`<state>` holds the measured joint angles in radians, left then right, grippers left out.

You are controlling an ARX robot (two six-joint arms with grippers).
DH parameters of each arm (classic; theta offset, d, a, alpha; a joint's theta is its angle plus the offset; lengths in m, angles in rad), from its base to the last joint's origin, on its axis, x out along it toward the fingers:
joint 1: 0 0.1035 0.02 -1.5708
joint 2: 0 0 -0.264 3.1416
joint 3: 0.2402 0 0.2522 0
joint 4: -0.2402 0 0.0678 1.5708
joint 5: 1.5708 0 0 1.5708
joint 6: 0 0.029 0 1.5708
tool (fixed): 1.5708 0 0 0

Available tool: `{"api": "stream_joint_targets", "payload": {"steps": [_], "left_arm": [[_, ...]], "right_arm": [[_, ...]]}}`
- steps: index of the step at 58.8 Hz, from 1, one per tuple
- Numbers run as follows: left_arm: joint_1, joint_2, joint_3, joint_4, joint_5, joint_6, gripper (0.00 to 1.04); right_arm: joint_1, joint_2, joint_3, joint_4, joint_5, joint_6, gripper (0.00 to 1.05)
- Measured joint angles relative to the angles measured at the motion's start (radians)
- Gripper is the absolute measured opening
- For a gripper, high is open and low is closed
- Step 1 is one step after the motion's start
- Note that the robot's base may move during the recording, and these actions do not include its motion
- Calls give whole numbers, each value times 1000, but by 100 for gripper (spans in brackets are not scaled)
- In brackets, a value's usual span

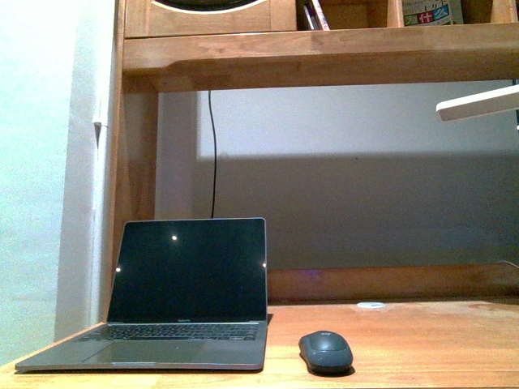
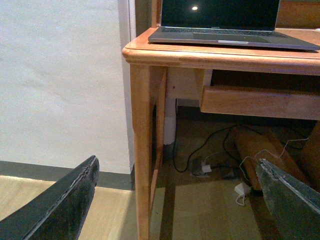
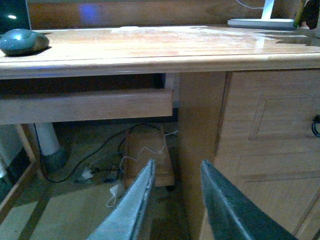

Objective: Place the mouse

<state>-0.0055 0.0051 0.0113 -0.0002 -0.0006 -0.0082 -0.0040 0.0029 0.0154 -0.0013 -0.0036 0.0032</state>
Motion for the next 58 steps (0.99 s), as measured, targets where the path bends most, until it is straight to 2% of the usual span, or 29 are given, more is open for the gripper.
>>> {"api": "stream_joint_targets", "payload": {"steps": [15, 19, 22, 58], "left_arm": [[0, 0, 0, 0, 0, 0, 97], [0, 0, 0, 0, 0, 0, 97], [0, 0, 0, 0, 0, 0, 97], [0, 0, 0, 0, 0, 0, 97]], "right_arm": [[0, 0, 0, 0, 0, 0, 78], [0, 0, 0, 0, 0, 0, 93], [0, 0, 0, 0, 0, 0, 99], [0, 0, 0, 0, 0, 0, 97]]}}
